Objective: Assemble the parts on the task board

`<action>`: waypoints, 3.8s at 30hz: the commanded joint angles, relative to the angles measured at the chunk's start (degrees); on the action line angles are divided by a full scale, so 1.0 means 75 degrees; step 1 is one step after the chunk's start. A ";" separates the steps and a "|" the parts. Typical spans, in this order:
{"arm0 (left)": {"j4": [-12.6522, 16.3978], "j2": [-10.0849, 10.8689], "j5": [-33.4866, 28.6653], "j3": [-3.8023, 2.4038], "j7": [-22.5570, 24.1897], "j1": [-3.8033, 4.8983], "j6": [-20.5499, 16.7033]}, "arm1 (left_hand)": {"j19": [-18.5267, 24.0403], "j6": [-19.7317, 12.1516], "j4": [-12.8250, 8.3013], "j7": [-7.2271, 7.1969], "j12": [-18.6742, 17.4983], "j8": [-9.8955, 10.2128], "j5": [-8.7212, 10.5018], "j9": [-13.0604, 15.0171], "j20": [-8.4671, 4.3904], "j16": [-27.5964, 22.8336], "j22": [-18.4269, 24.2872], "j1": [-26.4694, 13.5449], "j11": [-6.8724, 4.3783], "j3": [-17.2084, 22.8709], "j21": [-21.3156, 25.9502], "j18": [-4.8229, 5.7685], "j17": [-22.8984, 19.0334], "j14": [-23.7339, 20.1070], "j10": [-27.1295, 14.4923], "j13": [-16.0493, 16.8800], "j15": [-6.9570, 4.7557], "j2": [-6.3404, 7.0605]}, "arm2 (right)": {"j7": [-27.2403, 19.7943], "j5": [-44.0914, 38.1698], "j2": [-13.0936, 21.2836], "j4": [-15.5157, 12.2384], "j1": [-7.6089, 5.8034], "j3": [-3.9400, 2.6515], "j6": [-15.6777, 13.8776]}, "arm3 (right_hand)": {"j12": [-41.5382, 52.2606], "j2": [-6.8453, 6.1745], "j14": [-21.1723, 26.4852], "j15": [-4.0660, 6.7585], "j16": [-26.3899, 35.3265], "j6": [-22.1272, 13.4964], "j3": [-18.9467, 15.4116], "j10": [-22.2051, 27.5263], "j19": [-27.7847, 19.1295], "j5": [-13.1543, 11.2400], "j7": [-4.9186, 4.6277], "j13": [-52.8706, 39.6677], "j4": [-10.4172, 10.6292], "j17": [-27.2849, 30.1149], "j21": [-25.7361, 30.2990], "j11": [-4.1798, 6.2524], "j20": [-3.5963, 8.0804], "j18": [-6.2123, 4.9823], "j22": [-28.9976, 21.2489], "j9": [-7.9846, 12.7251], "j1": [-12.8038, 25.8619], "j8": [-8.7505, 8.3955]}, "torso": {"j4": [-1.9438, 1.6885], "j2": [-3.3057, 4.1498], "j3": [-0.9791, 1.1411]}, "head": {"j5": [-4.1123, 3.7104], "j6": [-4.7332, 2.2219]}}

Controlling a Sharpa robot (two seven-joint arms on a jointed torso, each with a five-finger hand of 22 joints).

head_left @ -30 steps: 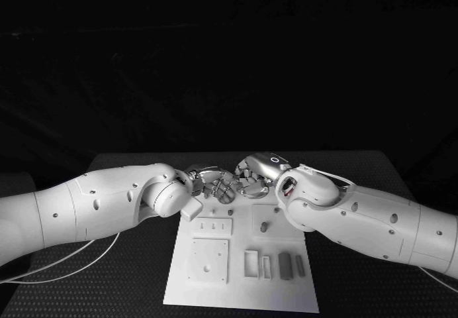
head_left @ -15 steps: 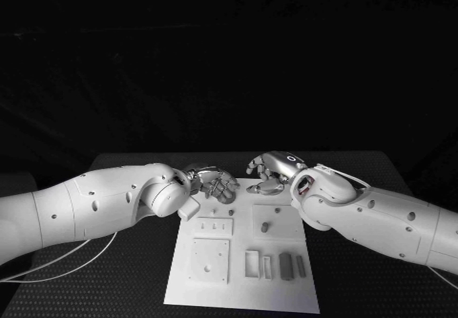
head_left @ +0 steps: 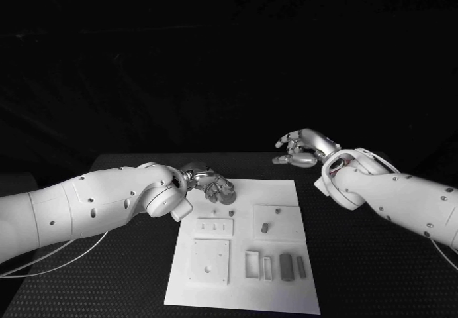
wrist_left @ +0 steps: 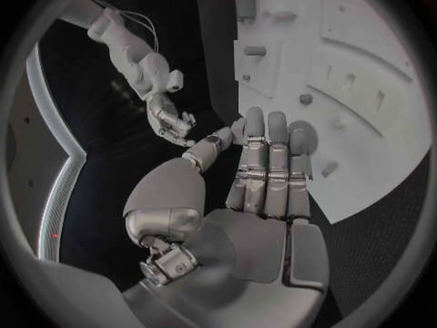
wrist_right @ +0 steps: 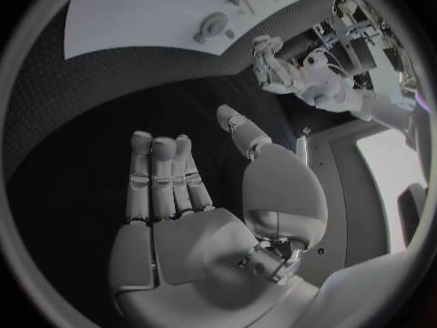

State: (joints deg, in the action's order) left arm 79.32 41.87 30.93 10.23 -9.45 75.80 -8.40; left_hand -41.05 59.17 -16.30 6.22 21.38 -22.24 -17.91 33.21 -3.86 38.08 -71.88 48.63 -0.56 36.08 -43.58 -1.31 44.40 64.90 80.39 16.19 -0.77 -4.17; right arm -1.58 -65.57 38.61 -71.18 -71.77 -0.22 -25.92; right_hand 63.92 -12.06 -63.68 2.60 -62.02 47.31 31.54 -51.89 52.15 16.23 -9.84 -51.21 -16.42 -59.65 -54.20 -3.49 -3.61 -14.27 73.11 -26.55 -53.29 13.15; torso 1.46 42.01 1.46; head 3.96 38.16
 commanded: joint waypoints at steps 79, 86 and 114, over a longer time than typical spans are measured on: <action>0.0268 -0.0101 0.3755 0.0465 -0.1850 -0.0382 0.0846 | -0.1702 0.1047 0.0049 -0.0767 0.4252 0.0111 -0.0466 0.0508 -0.1363 0.3694 -0.0523 -0.0507 -0.0716 0.0148 -0.1951 -0.0208 0.0175 0.0857 0.0001 0.3396 -0.1241 0.0116 | -0.1289 0.3578 -0.0496 0.1846 -0.0405 -0.0287 0.1217 | -0.4268 0.0677 0.1679 -0.1364 0.4700 -0.0263 -0.0421 0.0321 -0.2671 0.0238 -0.0281 0.5818 -0.0014 0.3900 0.3392 -0.0705 -0.1090 0.0328 -0.0834 0.0273 -0.0087 0.0346 | -0.0021 0.0008 -0.0018 | 0.0123 0.0759; 0.0231 -0.0109 0.3870 0.0465 -0.1842 -0.0421 0.0766 | -0.1703 0.1069 0.0049 -0.0774 0.4249 0.0109 -0.0472 0.0511 -0.1366 0.3704 -0.0523 -0.0518 -0.0722 0.0153 -0.1956 -0.0207 0.0158 0.0855 0.0001 0.3393 -0.1240 0.0118 | -0.1293 0.3578 -0.0497 0.1847 -0.0405 -0.0287 0.1208 | -0.4273 0.0677 0.1677 -0.1366 0.4705 -0.0265 -0.0423 0.0317 -0.2670 0.0239 -0.0282 0.5826 -0.0013 0.3903 0.3395 -0.0706 -0.1091 0.0328 -0.0832 0.0275 -0.0085 0.0346 | -0.0018 0.0014 -0.0020 | 0.0120 0.0735; 0.0319 -0.0074 0.3999 0.0464 -0.1806 -0.0481 0.0406 | -0.1688 0.1106 0.0035 -0.0790 0.4223 0.0159 -0.0379 0.0509 -0.1386 0.3765 -0.0515 -0.0551 -0.0740 0.0295 -0.1978 -0.0199 0.0021 0.0839 -0.0008 0.3369 -0.1243 0.0038 | -0.1293 0.3594 -0.0520 0.1848 -0.0404 -0.0287 0.1232 | -0.4318 0.0690 0.1655 -0.1372 0.4739 -0.0274 -0.0448 0.0280 -0.2668 0.0267 -0.0288 0.5895 -0.0002 0.3930 0.3426 -0.0712 -0.1099 0.0329 -0.0812 0.0292 -0.0052 0.0348 | -0.0020 0.0011 -0.0019 | 0.0125 0.0743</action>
State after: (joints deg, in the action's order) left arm 81.53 41.33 60.55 13.64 -23.23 72.37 -4.30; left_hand -54.24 61.33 -16.05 4.11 53.25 -20.72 -21.01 36.93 -7.77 66.12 -74.92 44.26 -5.13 37.91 -58.12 -2.21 44.60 70.24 80.98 41.53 -8.80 -3.11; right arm -10.56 -38.85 34.75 -57.34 -74.78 -2.33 -17.45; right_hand 31.88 -7.46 -51.17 -7.27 -26.73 45.60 28.55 -49.36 32.32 18.20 -11.77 -7.04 -16.43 -30.25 -28.82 -8.80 -11.74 -12.42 66.97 -24.42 -53.79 15.42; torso 1.30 42.10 1.31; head 4.86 43.69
